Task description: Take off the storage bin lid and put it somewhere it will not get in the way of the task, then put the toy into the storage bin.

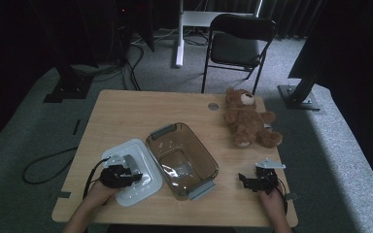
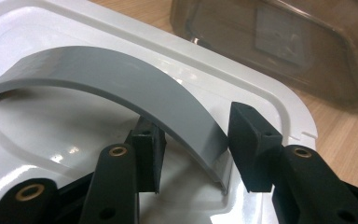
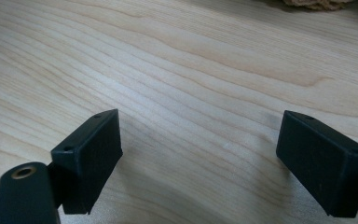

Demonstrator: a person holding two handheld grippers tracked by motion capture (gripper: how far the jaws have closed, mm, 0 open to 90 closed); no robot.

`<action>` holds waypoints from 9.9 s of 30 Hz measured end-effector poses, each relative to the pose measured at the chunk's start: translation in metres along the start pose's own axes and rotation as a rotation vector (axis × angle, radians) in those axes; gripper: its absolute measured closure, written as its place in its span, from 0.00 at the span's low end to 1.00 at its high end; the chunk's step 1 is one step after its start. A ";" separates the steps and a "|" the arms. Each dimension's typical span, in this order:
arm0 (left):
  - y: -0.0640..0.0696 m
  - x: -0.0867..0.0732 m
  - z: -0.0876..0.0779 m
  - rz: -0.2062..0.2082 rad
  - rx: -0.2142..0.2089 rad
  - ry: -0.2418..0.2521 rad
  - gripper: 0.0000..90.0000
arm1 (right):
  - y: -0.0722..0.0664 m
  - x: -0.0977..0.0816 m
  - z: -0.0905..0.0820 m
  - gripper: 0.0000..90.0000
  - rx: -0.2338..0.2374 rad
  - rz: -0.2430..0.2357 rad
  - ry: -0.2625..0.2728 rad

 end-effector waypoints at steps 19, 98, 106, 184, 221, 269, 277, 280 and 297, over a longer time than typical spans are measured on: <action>-0.014 -0.012 -0.025 -0.053 0.105 0.049 0.25 | 0.000 0.000 0.000 0.15 0.000 -0.002 0.001; -0.094 -0.066 -0.054 -0.267 0.600 -0.040 0.02 | 0.019 0.069 -0.036 0.13 -0.073 0.124 0.186; -0.092 -0.065 -0.054 -0.253 0.587 -0.042 0.02 | 0.029 0.095 -0.033 0.13 -0.104 0.139 0.180; -0.092 -0.065 -0.054 -0.249 0.583 -0.041 0.02 | 0.096 0.150 0.069 0.25 -0.114 0.289 -0.061; -0.092 -0.065 -0.054 -0.249 0.583 -0.041 0.02 | 0.027 0.191 -0.022 0.70 -0.129 0.134 0.137; -0.092 -0.065 -0.054 -0.250 0.583 -0.042 0.02 | -0.202 0.171 -0.020 0.68 0.196 -0.195 0.162; -0.092 -0.065 -0.054 -0.250 0.583 -0.041 0.02 | -0.204 0.149 -0.008 0.65 0.163 -0.219 0.121; -0.092 -0.065 -0.054 -0.250 0.583 -0.040 0.02 | -0.204 0.145 -0.005 0.61 0.170 -0.215 0.119; -0.092 -0.065 -0.054 -0.250 0.583 -0.042 0.02 | -0.209 0.151 -0.017 0.32 0.195 -0.191 0.127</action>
Point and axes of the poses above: each handheld gripper's, and its own axes: z roughly forward along the jaws, x roughly out of its top, y roughly to its right, the point moved 7 cm from there along z, roughly forward along the jaws, and after that the axes turned 10 degrees about x, right-handed, at the moved point
